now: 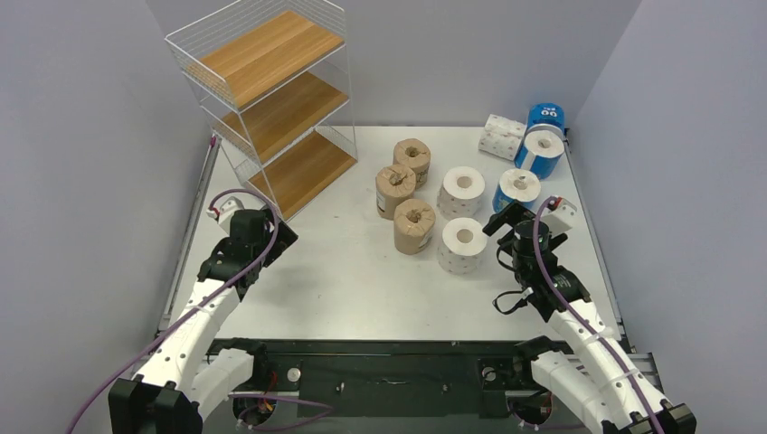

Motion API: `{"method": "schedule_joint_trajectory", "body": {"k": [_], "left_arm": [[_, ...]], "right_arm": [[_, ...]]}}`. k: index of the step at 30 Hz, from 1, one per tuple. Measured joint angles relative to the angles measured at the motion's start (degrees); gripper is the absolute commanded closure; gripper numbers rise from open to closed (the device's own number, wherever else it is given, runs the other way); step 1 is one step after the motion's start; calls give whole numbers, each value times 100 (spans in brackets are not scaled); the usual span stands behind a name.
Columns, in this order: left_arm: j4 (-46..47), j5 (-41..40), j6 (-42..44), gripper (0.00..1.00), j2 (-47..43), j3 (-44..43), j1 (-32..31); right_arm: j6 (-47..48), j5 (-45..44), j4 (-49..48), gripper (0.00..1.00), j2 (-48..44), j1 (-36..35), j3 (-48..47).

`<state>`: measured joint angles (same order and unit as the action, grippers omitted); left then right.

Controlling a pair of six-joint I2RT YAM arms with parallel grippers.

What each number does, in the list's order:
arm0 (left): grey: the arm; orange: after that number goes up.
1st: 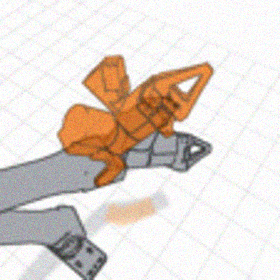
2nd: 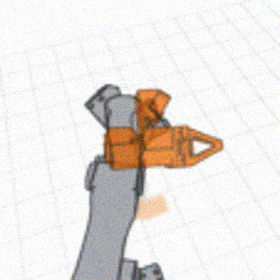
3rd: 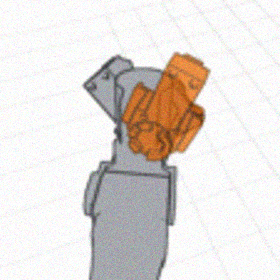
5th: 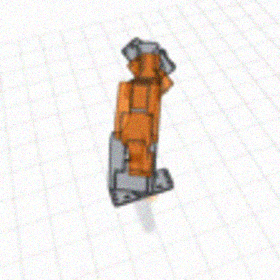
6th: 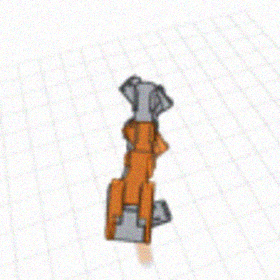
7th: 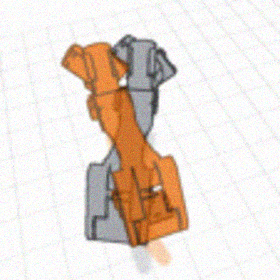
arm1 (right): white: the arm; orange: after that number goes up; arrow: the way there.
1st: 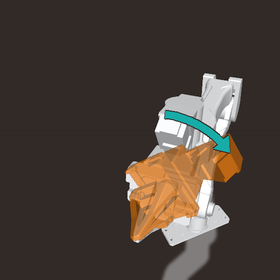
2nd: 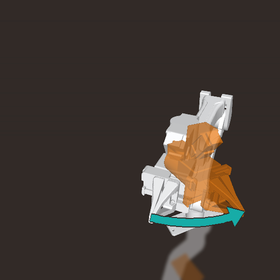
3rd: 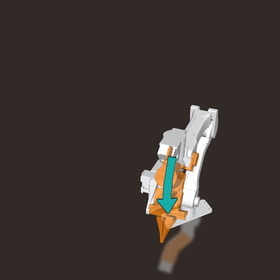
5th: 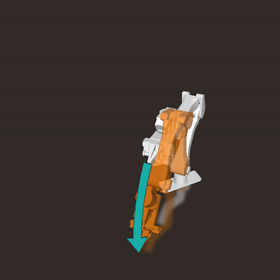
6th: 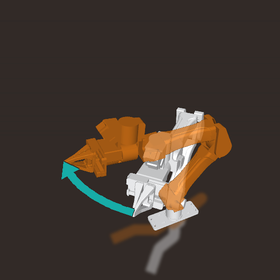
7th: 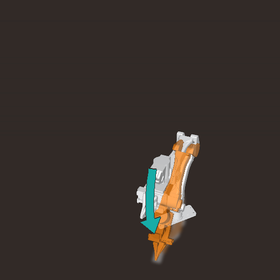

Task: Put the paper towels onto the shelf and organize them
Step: Adjust the shelf at the corner of the board.

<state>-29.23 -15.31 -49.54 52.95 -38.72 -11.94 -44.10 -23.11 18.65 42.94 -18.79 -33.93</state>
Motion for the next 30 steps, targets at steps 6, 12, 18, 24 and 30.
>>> {"method": "schedule_joint_trajectory", "body": {"k": [6, 12, 18, 24, 30], "left_arm": [[2, 7, 170, 4, 31, 0, -44], [-87, -424, 586, 4, 267, -337, -793], [-289, -1185, 673, 4, 640, -911, -1596], [-529, -1427, 664, 4, 293, -887, -1572], [-245, -1307, 885, 4, -660, -546, -1344]], "right_arm": [[247, 337, 37, 7, 140, -7, -267], [468, 570, 125, 7, 160, -140, -437], [612, 533, 267, 7, 157, -369, -730], [461, 387, 293, 7, 90, -448, -782], [350, 326, 195, 9, 48, -450, -756]]}}
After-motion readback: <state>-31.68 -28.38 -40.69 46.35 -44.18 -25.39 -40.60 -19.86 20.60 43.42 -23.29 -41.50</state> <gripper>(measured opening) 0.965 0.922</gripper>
